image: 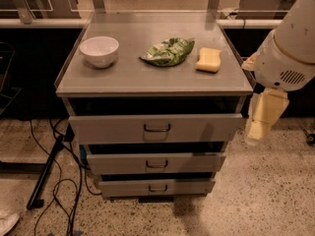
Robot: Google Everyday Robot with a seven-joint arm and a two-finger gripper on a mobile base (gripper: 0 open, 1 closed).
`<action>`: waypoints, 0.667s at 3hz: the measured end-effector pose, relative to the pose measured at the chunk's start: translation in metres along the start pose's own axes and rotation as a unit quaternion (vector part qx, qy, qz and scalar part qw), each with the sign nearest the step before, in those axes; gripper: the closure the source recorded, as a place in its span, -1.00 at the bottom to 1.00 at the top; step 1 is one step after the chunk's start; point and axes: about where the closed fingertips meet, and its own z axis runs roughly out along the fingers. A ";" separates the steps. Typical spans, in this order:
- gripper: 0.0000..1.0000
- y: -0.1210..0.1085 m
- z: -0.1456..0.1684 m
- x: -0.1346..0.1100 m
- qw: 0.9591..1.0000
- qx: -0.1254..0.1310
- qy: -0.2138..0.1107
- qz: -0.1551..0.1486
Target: Open top drawer
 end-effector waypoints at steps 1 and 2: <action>-1.00 0.006 0.000 -0.001 1.000 0.002 -0.005 -0.002; -1.00 0.029 0.017 -0.010 1.000 -0.004 0.002 -0.008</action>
Offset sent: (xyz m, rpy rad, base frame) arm -0.0576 0.0436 -0.0853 -0.0469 0.1104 0.0467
